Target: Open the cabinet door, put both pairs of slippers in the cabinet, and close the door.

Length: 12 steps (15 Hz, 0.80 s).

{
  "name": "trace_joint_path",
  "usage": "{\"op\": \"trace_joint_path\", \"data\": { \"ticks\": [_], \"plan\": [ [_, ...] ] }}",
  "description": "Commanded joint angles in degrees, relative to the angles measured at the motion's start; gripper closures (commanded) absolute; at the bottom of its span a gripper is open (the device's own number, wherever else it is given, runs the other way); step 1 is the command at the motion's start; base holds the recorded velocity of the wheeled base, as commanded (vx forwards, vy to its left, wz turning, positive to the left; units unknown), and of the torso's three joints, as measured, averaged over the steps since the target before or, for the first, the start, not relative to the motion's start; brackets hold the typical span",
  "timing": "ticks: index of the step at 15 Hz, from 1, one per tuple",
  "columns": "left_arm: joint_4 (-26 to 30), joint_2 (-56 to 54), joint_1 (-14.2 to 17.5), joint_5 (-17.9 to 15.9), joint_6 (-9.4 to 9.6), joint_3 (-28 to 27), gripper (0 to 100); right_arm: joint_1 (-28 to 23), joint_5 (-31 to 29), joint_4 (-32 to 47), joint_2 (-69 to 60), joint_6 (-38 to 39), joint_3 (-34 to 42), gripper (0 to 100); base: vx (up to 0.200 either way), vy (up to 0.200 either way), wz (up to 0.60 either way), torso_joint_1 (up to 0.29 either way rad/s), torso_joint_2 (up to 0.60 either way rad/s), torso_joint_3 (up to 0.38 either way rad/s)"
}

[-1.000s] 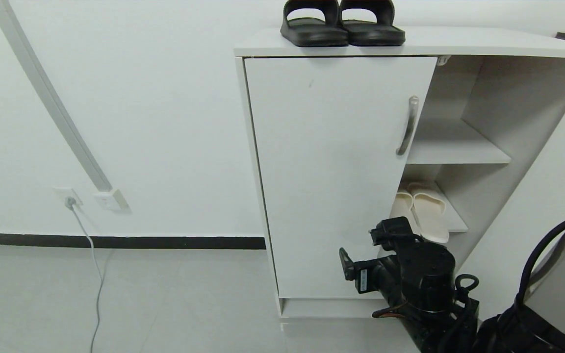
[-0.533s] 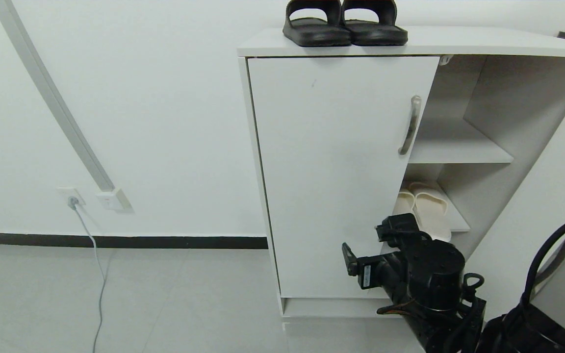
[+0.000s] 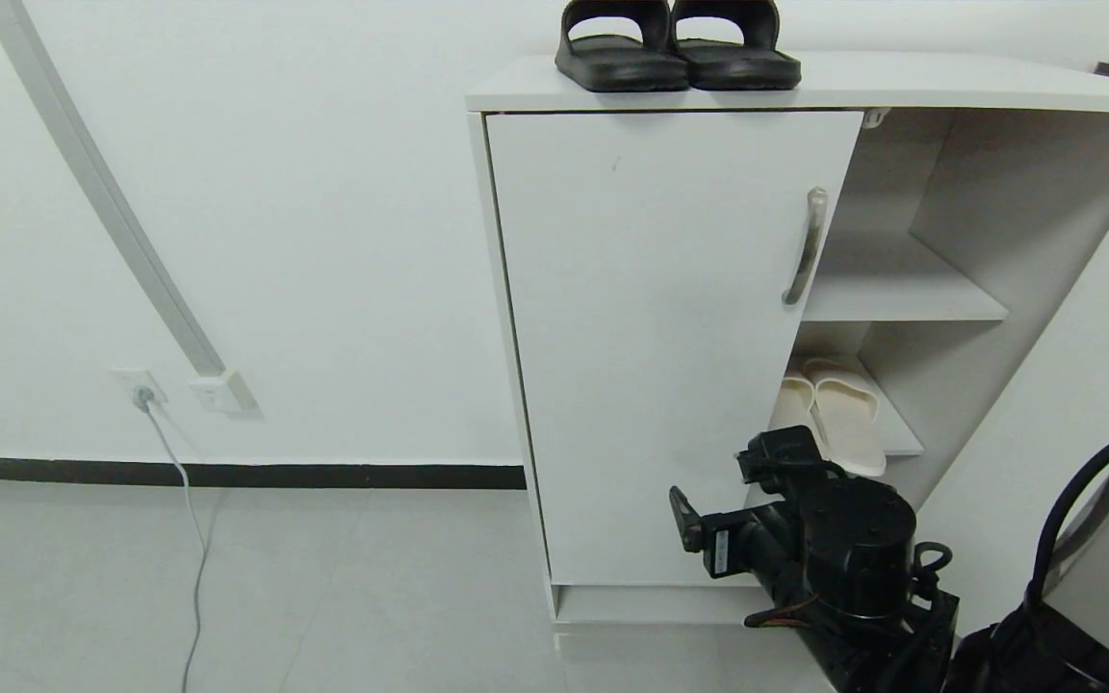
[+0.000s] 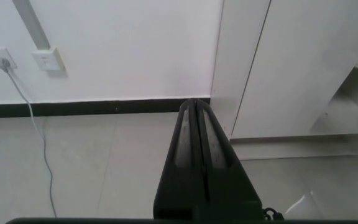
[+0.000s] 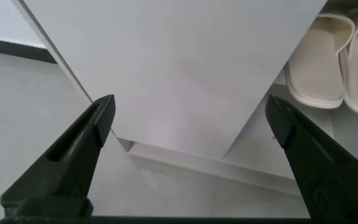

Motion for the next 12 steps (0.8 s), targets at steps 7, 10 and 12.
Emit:
{"op": "trace_joint_path", "data": {
  "ticks": [7, 10, 12],
  "plan": [
    [0.0, 0.1, 0.0, 0.0, -0.03, 0.0, 100, 0.0, -0.1, 0.1, 0.2, -0.1, 0.0, 0, 0.0, 0.0, 0.0, 0.016, -0.23, -0.217],
    [0.0, 0.1, 0.0, 0.0, 0.06, 0.0, 100, 0.0, -0.1, 0.1, 0.4, -0.3, 0.1, 0, 0.0, 0.0, 0.0, 0.079, -0.46, -0.356],
    [0.0, 0.1, 0.0, 0.0, 0.06, 0.0, 100, 0.0, -0.1, 0.1, 0.4, -0.3, 0.1, 0, 0.0, 0.0, 0.0, 0.115, -0.45, -0.342]
  ]
}}
